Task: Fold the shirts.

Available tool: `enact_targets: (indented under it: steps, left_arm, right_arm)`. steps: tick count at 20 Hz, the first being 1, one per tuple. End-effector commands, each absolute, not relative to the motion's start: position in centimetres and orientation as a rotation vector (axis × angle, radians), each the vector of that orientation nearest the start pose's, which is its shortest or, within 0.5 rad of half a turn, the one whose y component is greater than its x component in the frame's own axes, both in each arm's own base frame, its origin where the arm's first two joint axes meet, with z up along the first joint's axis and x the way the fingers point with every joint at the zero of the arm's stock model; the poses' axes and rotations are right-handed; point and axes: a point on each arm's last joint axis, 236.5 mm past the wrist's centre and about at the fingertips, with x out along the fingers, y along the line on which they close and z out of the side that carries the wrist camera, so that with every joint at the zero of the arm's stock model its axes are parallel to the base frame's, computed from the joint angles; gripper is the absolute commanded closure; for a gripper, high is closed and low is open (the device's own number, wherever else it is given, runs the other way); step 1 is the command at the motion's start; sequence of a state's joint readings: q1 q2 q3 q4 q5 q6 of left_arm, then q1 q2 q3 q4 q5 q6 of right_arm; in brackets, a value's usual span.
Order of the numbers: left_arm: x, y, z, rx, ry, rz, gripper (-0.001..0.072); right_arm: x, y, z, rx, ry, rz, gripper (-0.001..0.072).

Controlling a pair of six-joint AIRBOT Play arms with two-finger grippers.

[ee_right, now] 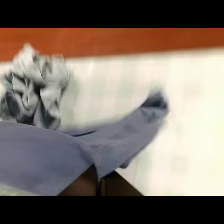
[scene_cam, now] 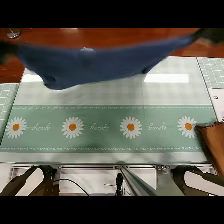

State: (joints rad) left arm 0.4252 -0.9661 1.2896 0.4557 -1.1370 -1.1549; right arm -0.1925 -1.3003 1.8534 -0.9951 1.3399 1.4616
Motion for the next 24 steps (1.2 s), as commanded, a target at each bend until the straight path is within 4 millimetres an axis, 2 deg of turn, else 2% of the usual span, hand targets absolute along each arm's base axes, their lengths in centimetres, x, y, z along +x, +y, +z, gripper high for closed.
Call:
enact_targets:
  steps: [1, 3, 6, 8, 10, 12, 13, 14, 16, 18, 20, 22, 24]
  left_arm:
    - [34.8, -4.8, 43.2, -0.349, 0.151, -0.455, 0.0686]
    - [31.4, -3.9, 46.3, -0.188, 0.082, -0.329, 0.0686]
    - [25.6, -2.4, 48.4, -0.046, 0.016, -0.142, 0.0686]
    - [21.2, -2.5, 48.8, 0.034, -0.009, -0.064, 0.0686]
    - [17.0, -2.6, 49.4, 0.068, -0.051, -0.001, 0.0686]
    - [14.6, -1.4, 49.4, 0.049, -0.066, 0.063, 0.0686]
    - [14.3, -0.6, 48.8, 0.050, -0.042, 0.087, 0.0686]
    - [14.4, -0.1, 48.0, 0.048, -0.006, 0.090, 0.0686]
    - [16.1, -0.4, 45.4, 0.029, 0.095, 0.035, 0.0686]
    - [19.0, -0.6, 41.3, -0.007, 0.244, 0.004, 0.0685]
    - [22.6, -0.1, 36.6, -0.033, 0.379, -0.003, 0.0685]
    - [26.7, 0.1, 31.4, -0.073, 0.514, -0.020, 0.0685]
    - [30.6, -0.6, 26.1, -0.139, 0.641, -0.067, 0.0685]
  right_arm:
    - [37.4, 2.9, 41.0, 0.153, 0.416, 0.234, 0.0692]
    - [31.9, 3.0, 44.5, 0.097, 0.324, 0.199, 0.0692]
    - [24.6, 3.8, 47.6, 0.051, 0.222, 0.172, 0.0692]
    - [20.7, 4.2, 48.0, 0.038, 0.203, 0.157, 0.0692]
    - [17.8, 4.5, 47.5, 0.026, 0.213, 0.148, 0.0692]
    - [16.2, 4.5, 46.5, 0.031, 0.253, 0.135, 0.0692]
    - [15.8, 4.4, 45.8, 0.031, 0.279, 0.130, 0.0692]
    - [15.7, 4.3, 45.2, 0.034, 0.307, 0.123, 0.0692]
    - [16.4, 4.1, 43.6, 0.047, 0.369, 0.121, 0.0692]
    - [18.0, 4.2, 40.7, 0.075, 0.467, 0.141, 0.0692]
    - [20.4, 4.7, 37.0, 0.124, 0.577, 0.185, 0.0692]
    - [23.9, 4.9, 32.5, 0.183, 0.661, 0.214, 0.0692]
    - [27.9, 4.7, 27.7, 0.257, 0.709, 0.222, 0.0692]
